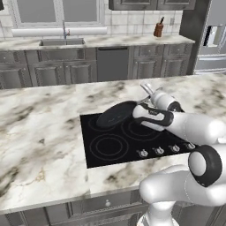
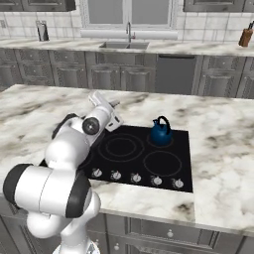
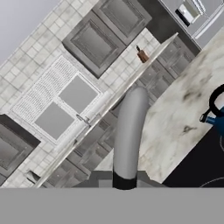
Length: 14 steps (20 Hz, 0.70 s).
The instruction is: Pick the pan from the cabinet and place it on the stove. Then turn on the stove burner for the pan.
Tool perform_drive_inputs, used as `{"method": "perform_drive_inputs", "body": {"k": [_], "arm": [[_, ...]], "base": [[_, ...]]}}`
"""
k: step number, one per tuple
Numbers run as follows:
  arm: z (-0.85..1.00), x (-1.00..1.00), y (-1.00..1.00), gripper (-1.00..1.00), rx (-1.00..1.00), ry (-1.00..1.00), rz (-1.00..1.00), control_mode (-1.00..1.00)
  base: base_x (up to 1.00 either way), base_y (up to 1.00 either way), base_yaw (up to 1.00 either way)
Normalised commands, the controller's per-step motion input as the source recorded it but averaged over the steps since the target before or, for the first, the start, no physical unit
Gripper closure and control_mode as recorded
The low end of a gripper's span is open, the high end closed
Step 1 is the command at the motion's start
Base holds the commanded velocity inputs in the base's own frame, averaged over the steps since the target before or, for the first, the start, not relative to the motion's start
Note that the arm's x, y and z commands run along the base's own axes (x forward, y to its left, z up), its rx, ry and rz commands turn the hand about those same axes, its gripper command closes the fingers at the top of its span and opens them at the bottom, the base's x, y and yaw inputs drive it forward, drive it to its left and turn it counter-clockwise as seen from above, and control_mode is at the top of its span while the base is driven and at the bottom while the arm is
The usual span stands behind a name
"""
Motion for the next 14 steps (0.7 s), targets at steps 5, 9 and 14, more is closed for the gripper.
{"method": "perform_drive_inputs", "body": {"k": [5,9,14], "arm": [[-0.02,0.04,0.11,1.00,-0.04,-0.03,0.00,-1.00],[-0.01,0.07,0.07,1.00,-0.01,-0.09,0.00,-1.00],[-0.09,0.03,0.00,1.00,0.00,-0.07,0.00,-1.00]], "base": [[0.00,0.00,0.00],[0.00,0.00,0.00],[0.00,0.00,0.00]]}}
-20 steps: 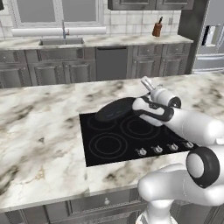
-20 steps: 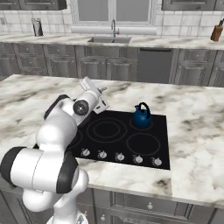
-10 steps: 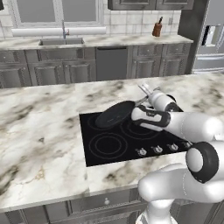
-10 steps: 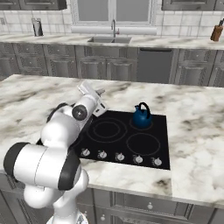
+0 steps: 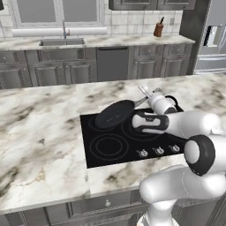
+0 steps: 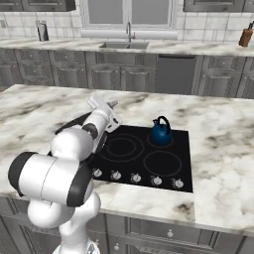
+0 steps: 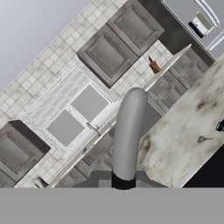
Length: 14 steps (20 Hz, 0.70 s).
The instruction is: Pick the pan from the cabinet and place it on the stove. Then turn on the stove burner for the pan.
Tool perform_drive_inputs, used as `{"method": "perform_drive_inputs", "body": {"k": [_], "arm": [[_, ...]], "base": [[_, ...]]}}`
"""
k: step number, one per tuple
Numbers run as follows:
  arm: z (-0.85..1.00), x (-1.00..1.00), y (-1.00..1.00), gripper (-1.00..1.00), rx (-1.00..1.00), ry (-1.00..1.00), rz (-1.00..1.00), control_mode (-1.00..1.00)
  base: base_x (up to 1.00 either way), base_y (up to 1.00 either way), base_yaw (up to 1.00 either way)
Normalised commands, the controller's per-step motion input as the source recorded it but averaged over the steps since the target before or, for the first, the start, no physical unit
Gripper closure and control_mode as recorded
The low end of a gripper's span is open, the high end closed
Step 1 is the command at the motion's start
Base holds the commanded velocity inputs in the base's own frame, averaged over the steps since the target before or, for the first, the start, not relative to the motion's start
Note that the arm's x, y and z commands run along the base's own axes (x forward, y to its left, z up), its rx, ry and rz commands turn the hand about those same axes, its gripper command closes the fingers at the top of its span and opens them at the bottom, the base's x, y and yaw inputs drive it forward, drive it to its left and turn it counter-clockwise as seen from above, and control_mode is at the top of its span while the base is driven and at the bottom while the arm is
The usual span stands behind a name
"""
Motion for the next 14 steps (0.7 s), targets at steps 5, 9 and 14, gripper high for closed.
{"method": "perform_drive_inputs", "body": {"k": [5,9,14], "arm": [[-0.22,0.00,0.00,1.00,-0.03,-0.03,0.00,-1.00],[-0.18,0.01,0.00,1.00,-0.05,0.00,0.00,-1.00],[-0.11,0.04,0.08,1.00,-0.06,0.00,0.00,-1.00]], "base": [[0.00,0.00,0.00],[0.00,0.00,0.00],[0.00,0.00,0.00]]}}
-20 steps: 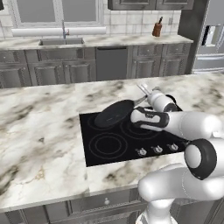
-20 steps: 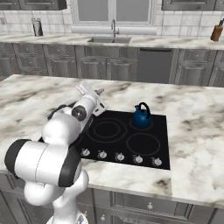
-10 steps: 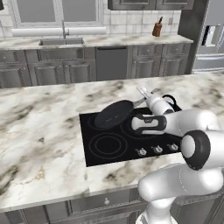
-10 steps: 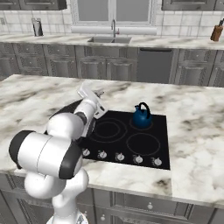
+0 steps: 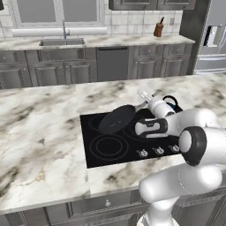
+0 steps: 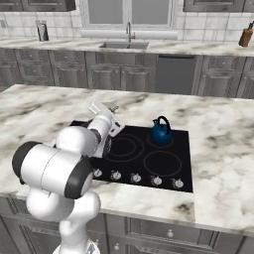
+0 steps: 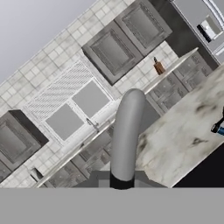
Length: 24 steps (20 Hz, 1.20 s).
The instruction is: Pick the pan from the cabinet and place it on the stove. Then turn on the stove burner for the pan.
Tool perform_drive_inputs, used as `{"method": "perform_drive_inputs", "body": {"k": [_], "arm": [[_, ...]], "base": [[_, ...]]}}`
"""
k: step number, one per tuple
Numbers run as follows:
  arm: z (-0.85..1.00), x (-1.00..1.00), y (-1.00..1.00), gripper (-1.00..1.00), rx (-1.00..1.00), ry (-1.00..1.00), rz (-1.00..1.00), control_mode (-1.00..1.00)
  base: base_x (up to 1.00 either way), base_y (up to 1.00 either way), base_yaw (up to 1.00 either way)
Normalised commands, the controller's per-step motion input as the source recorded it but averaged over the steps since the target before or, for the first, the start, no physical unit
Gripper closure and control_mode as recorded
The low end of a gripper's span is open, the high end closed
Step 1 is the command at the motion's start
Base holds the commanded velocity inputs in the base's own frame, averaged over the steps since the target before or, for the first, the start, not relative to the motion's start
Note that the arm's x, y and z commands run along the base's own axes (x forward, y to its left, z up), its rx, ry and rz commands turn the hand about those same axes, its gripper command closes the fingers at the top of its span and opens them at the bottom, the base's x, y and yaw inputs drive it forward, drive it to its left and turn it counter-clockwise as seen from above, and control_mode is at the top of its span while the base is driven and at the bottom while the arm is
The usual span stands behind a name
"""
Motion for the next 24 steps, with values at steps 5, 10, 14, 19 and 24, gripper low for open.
{"method": "perform_drive_inputs", "body": {"k": [5,10,14,19,24], "arm": [[-0.18,0.07,0.23,1.00,-0.08,-0.01,-0.01,-1.00],[-0.23,0.17,0.32,1.00,-0.06,-0.06,-0.02,-1.00],[-0.25,0.27,0.26,1.00,-0.01,-0.10,-0.02,-1.00],[-0.37,0.27,0.17,1.00,0.00,-0.13,-0.02,-1.00],[-0.51,0.12,0.10,1.00,-0.02,-0.14,0.00,-1.00]], "base": [[0.00,0.00,0.00],[0.00,0.00,0.00],[0.00,0.00,0.00],[0.00,0.00,0.00],[0.00,0.00,0.00]]}}
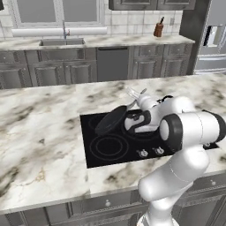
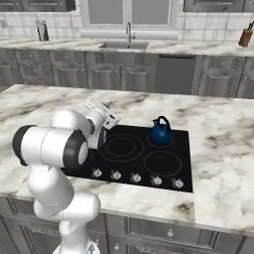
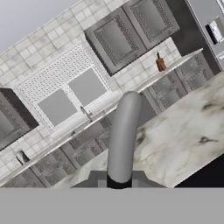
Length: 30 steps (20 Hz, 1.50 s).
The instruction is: Pick the pan from the cabinet and place it on the stove. Then turn on the stove burner for the pan.
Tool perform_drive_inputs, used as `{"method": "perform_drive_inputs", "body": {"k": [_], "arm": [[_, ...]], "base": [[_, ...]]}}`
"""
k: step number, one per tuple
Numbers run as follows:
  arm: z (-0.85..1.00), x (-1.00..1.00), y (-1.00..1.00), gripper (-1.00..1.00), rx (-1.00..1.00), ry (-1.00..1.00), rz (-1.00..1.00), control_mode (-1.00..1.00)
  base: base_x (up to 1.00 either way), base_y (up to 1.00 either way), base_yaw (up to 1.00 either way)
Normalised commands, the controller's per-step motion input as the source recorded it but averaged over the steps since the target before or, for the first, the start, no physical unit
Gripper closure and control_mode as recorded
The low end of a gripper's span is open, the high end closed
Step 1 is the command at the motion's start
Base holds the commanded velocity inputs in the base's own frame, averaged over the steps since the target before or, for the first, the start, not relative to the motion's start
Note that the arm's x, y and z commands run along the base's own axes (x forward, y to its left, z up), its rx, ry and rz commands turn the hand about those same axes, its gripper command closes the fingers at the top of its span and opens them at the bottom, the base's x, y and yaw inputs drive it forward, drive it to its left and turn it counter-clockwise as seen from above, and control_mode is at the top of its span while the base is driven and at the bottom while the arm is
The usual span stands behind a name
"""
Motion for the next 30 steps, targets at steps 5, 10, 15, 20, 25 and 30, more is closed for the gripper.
{"method": "perform_drive_inputs", "body": {"k": [5,10,15,20,25,30], "arm": [[-0.48,0.07,0.14,1.00,-0.11,-0.04,0.00,-1.00],[-0.72,0.21,0.14,1.00,-0.07,-0.14,0.00,-1.00],[-0.73,0.22,0.11,1.00,-0.02,-0.23,0.00,-1.00],[-0.76,0.19,0.15,1.00,0.00,-0.22,0.00,-1.00],[-0.75,0.17,0.19,1.00,0.00,-0.19,-0.02,-1.00],[-0.63,0.20,0.25,1.00,0.03,-0.15,-0.11,-1.00]], "base": [[0.00,0.00,0.00],[0.00,0.00,0.00],[0.00,0.00,0.00],[0.00,0.00,0.00],[0.00,0.00,0.00],[0.00,0.00,0.00]]}}
